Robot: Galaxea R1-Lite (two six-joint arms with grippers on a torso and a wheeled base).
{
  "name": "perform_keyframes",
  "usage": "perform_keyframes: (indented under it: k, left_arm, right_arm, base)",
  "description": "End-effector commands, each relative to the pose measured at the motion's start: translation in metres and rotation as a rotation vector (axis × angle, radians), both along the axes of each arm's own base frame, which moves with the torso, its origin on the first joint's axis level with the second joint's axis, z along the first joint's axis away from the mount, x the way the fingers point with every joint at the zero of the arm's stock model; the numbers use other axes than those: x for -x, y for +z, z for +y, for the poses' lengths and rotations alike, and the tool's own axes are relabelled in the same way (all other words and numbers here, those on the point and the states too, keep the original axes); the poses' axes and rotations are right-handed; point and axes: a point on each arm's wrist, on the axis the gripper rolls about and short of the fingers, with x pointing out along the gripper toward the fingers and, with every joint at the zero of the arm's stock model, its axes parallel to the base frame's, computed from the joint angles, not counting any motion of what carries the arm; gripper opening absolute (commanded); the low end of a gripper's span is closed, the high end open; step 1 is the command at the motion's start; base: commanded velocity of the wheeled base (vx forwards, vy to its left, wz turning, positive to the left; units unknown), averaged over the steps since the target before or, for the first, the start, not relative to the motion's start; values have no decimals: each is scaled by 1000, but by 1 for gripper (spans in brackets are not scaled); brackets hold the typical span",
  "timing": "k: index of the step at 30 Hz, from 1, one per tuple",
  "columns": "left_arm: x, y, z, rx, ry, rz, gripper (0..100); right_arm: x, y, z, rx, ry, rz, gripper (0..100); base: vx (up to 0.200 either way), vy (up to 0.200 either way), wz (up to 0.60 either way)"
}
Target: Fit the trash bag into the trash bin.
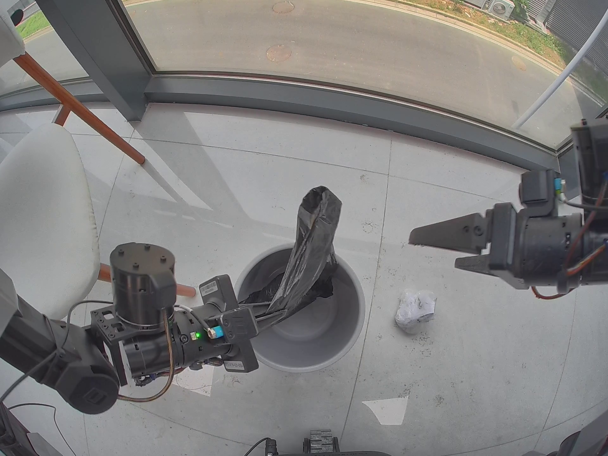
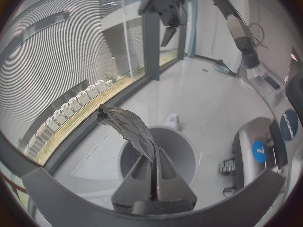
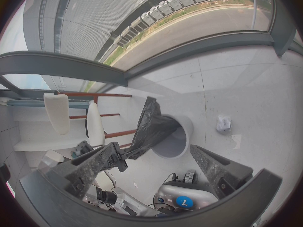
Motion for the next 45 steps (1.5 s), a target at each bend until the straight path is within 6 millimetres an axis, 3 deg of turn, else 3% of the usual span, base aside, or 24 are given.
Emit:
perform_keyframes:
  k: [1, 5, 16, 17, 25, 32, 45]
  left_arm:
    - [-11, 41, -7, -86, -61, -157, 0]
    - [-17, 50, -12, -101, -74, -198, 0]
    - [-8, 46, -6, -165, -101, -241, 0]
    - [-3, 43, -4, -171, -108, -232, 0]
    - [-2, 37, -4, -175, -118, -213, 0]
    - [-5, 31, -6, -181, -134, -192, 0]
    - [-2, 29, -4, -187, -134, -186, 0]
  right_arm:
    - [-14, -25, 23, 93, -13, 73, 100]
    - [-16, -29, 26, 132, -26, 92, 100]
    - [-34, -24, 47, 119, -20, 79, 100]
    - [-35, -22, 57, 112, 0, 70, 100]
    - [-40, -33, 79, 133, 38, 85, 100]
    - [-57, -37, 98, 130, 37, 84, 100]
    - [-64, -54, 101, 172, 24, 118, 100]
  base:
    - [0, 0, 0]
    - [0, 0, 0]
    - [0, 0, 0]
    - [0, 0, 0]
    - [0, 0, 0]
    - [0, 0, 0]
    - [0, 0, 0]
